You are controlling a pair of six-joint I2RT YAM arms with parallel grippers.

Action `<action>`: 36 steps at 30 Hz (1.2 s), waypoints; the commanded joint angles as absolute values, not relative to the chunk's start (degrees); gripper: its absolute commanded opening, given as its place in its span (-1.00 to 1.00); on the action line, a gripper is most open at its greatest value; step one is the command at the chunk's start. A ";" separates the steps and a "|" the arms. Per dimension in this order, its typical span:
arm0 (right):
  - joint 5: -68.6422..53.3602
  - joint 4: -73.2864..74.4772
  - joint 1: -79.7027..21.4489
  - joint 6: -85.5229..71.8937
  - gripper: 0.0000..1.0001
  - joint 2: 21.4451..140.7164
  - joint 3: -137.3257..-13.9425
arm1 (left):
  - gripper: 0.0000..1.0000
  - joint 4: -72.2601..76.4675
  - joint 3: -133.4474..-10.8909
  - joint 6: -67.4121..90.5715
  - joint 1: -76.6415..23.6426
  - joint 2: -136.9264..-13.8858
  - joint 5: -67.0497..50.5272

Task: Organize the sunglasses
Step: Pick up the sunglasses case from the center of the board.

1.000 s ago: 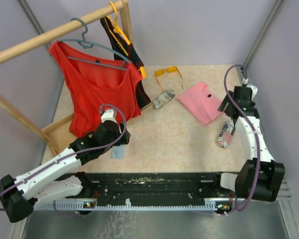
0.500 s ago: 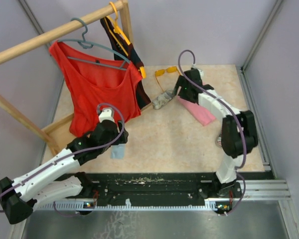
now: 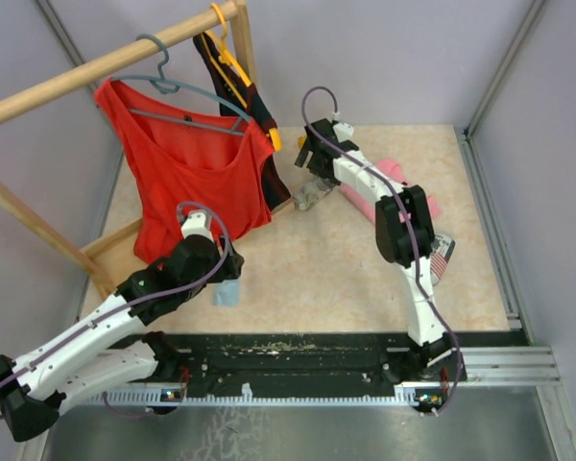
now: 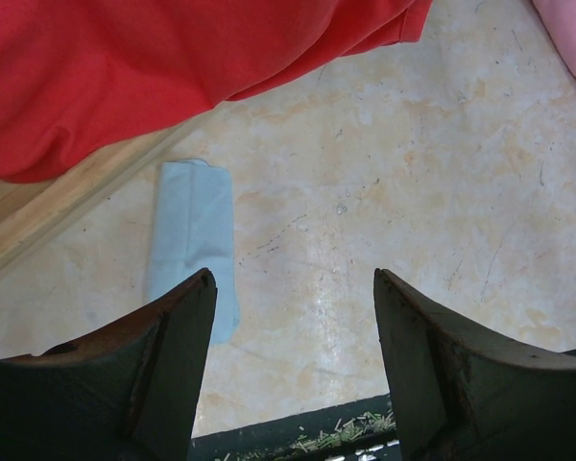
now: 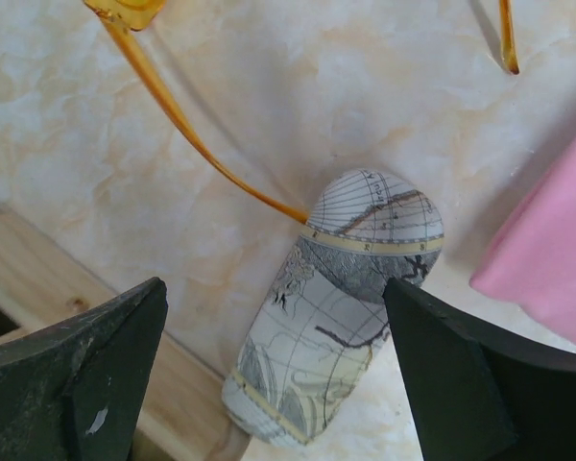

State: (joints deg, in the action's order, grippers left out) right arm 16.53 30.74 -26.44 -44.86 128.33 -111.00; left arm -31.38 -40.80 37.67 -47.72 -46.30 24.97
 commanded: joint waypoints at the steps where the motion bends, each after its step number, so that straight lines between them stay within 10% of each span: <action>1: 25.15 41.32 -28.74 -45.56 0.91 134.05 -121.63 | 0.45 -31.89 -40.24 37.94 -47.41 -44.73 23.77; 25: 26.53 44.00 -30.67 -43.26 0.78 135.20 -119.35 | 0.45 -30.32 -39.39 37.55 -47.44 -44.16 22.10; 36: 26.61 37.29 -30.67 -39.85 0.32 127.57 -110.75 | 0.45 -30.66 -39.37 37.79 -47.46 -44.06 22.53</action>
State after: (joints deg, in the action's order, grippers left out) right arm 25.85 42.02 -30.13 -42.06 135.96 -114.59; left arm -31.31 -39.90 37.65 -47.72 -44.84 22.52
